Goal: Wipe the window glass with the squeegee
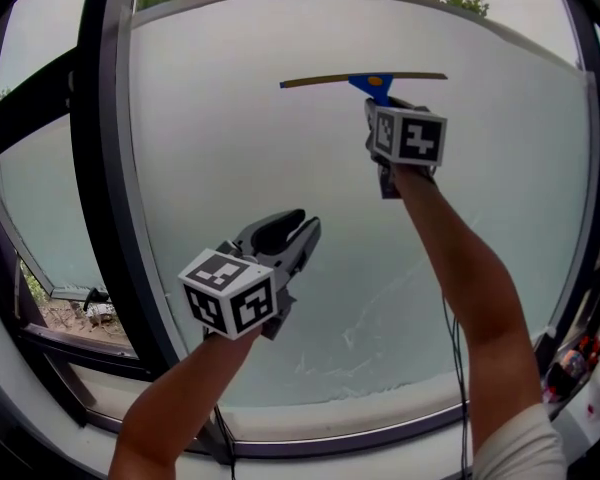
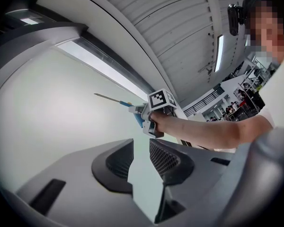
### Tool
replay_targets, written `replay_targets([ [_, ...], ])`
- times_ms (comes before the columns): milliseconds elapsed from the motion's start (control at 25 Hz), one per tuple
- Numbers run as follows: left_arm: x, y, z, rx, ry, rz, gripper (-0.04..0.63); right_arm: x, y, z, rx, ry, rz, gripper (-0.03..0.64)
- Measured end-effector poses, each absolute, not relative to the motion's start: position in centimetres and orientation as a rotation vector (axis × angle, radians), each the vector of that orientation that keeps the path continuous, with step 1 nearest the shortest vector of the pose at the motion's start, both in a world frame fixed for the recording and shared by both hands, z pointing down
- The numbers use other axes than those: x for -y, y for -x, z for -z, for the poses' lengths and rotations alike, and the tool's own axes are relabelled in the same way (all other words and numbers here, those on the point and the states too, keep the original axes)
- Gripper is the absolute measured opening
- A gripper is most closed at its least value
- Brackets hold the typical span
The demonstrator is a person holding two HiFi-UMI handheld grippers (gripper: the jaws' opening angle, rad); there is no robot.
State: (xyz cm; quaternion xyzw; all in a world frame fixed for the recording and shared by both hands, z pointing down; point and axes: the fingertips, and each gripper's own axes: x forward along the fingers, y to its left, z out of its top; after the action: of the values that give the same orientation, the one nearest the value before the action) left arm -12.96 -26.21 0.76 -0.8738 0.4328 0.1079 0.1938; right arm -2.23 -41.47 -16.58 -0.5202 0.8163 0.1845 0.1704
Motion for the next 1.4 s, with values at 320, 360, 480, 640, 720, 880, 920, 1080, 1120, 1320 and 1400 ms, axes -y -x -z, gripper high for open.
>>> replay_targets([
  [320,26.5,12.1,0.4,-1.196,2.435,-0.289,0.126,42.7,2.6,22.2,-2.295,1.513,-0.55,0.147],
  [360,26.5,12.1,0.5,-1.196,2.434,-0.29,0.126,42.9,2.7,22.6,-2.294,1.517,-0.55,0.147],
  [480,26.6,12.1,0.5,-1.198,2.434,-0.287,0.126,43.6,2.5,23.2,-2.298,1.526,-0.539,0.147],
  [640,26.9,12.0,-0.2,-1.198,2.446,-0.274,0.126,44.6,2.3,23.1,-2.319,1.53,-0.51,0.147],
  [720,27.0,12.0,-0.6,-1.196,2.454,-0.269,0.126,44.8,2.2,23.0,-2.319,1.526,-0.503,0.146],
  [880,27.1,12.0,-0.7,-1.188,2.47,-0.276,0.126,44.9,2.4,22.9,-2.325,1.516,-0.498,0.147],
  [920,27.1,12.0,-0.7,-1.184,2.475,-0.278,0.126,44.9,2.5,22.8,-2.328,1.515,-0.496,0.146],
  [1080,27.1,11.9,-0.9,-1.173,2.497,-0.284,0.126,45.0,2.7,22.4,-2.338,1.525,-0.488,0.147],
  [1120,27.1,11.8,-1.0,-1.172,2.502,-0.285,0.126,45.0,2.7,22.2,-2.339,1.527,-0.487,0.147],
  [1320,26.9,11.5,-1.8,-1.169,2.521,-0.283,0.126,44.9,2.4,21.1,-2.342,1.535,-0.472,0.147],
  [1400,26.9,11.5,-2.1,-1.171,2.527,-0.283,0.126,44.9,2.4,20.6,-2.347,1.537,-0.467,0.147],
])
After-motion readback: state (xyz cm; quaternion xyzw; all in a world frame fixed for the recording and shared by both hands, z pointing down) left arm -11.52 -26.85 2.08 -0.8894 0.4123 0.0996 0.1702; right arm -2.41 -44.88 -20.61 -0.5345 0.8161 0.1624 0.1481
